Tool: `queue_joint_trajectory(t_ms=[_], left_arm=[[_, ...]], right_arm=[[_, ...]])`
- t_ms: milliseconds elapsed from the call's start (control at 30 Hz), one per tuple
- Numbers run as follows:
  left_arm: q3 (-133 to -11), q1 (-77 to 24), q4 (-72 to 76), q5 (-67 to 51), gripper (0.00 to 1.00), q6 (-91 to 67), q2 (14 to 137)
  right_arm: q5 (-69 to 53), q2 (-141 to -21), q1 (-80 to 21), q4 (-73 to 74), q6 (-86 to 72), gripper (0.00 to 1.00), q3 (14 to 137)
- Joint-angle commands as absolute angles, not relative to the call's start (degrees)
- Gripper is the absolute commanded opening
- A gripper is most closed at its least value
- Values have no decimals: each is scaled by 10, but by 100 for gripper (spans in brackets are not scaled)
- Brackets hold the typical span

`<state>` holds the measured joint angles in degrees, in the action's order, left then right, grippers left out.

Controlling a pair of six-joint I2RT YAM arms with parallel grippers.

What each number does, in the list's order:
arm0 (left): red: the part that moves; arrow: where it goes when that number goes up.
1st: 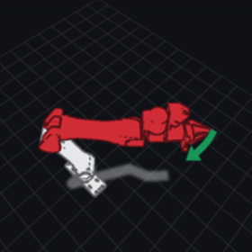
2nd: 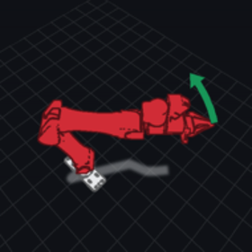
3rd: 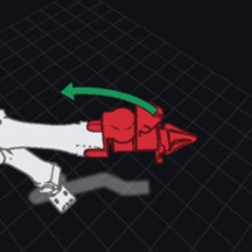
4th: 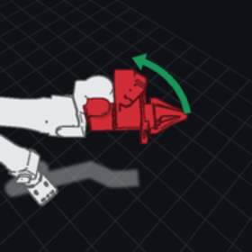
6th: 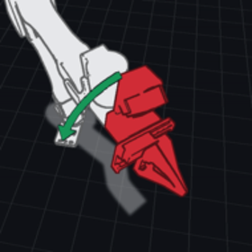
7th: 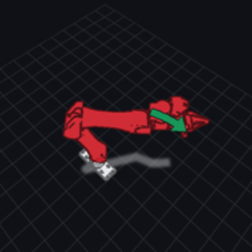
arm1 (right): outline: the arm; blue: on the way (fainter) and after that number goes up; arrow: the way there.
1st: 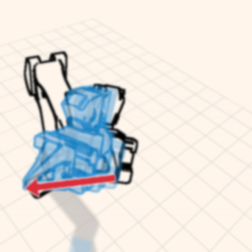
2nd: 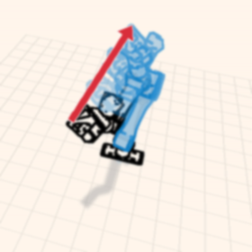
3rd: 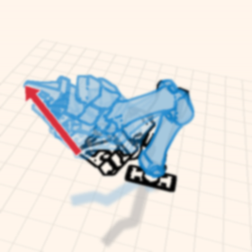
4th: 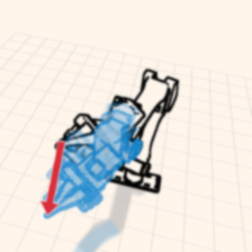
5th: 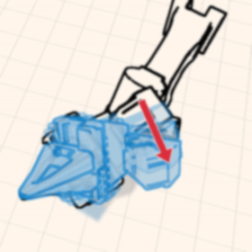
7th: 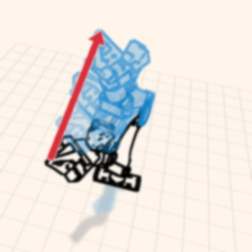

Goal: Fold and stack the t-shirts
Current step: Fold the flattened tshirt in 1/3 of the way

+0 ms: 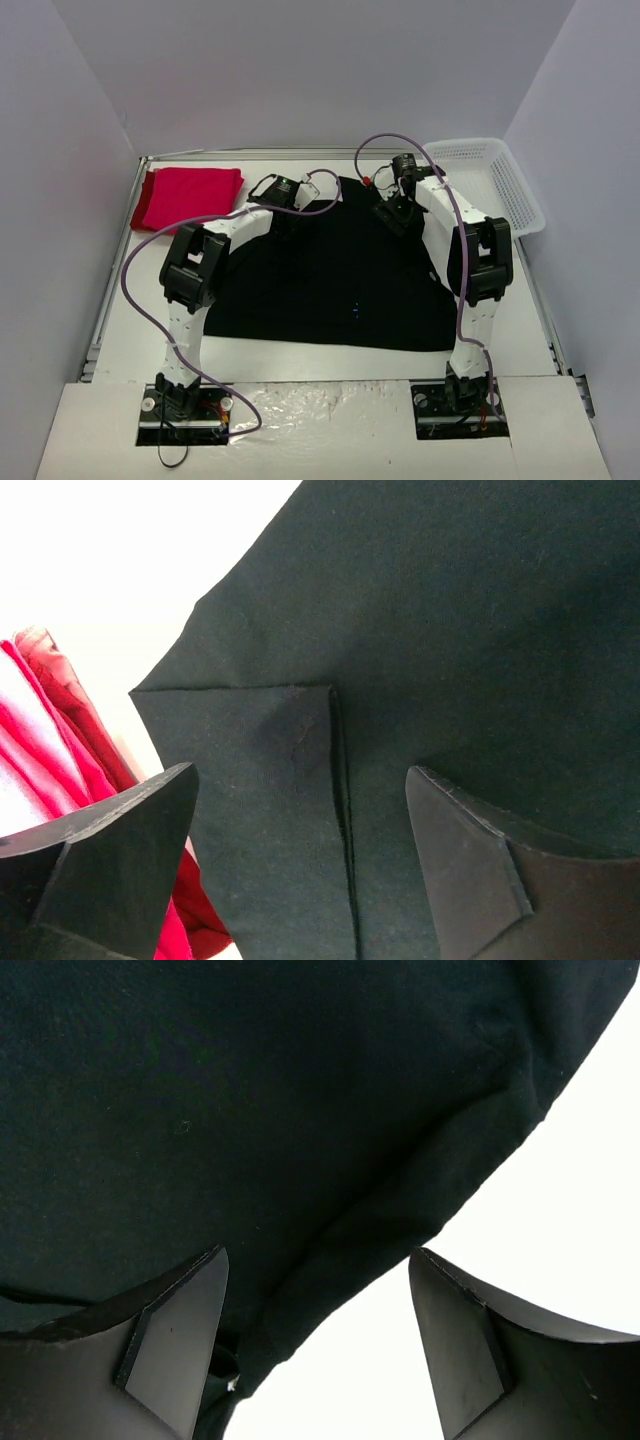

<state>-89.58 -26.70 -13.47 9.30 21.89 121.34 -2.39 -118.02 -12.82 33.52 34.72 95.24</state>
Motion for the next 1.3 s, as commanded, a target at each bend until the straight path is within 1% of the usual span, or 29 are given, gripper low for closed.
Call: queue_joint_trajectory(t_ms=[0,200,267,300,400,433,600,633,900,933,967,1067,1200,1267], left_arm=[[-925,-266,-143,112,84,214,1213],[-933,-262,-142,118,84,217,1221],[-935,-262,-143,118,81,216,1224],[-935,-260,-143,117,79,216,1225],[-936,-258,-142,118,65,218,1230],[-938,-258,-141,120,58,219,1230],[-938,-251,-144,114,41,211,1232],[-938,-250,-143,114,39,212,1232],[-939,-247,-147,109,35,209,1237],[-940,-247,-148,109,31,209,1237],[-940,-247,-148,108,21,209,1237],[-944,-246,-152,101,9,205,1238],[-951,-246,-162,81,3,200,1238],[-955,-246,-163,79,2,201,1237]], right_arm=[[-23,-1184,-127,346,352,69,949],[-17,-1193,-128,346,353,68,948],[-17,-1194,-128,347,353,68,947],[-17,-1194,-128,346,353,67,947],[-18,-1194,-128,347,353,67,948],[-18,-1195,-128,346,352,67,948],[-14,-1200,-128,346,352,67,947],[-13,-1201,-128,347,352,67,947],[-13,-1198,-129,347,352,67,947],[-12,-1200,-129,346,352,67,947],[-12,-1200,-129,347,352,67,947],[-11,-1199,-129,346,352,67,947],[-11,-1198,-129,346,351,67,945],[-11,-1198,-130,346,351,67,945]])
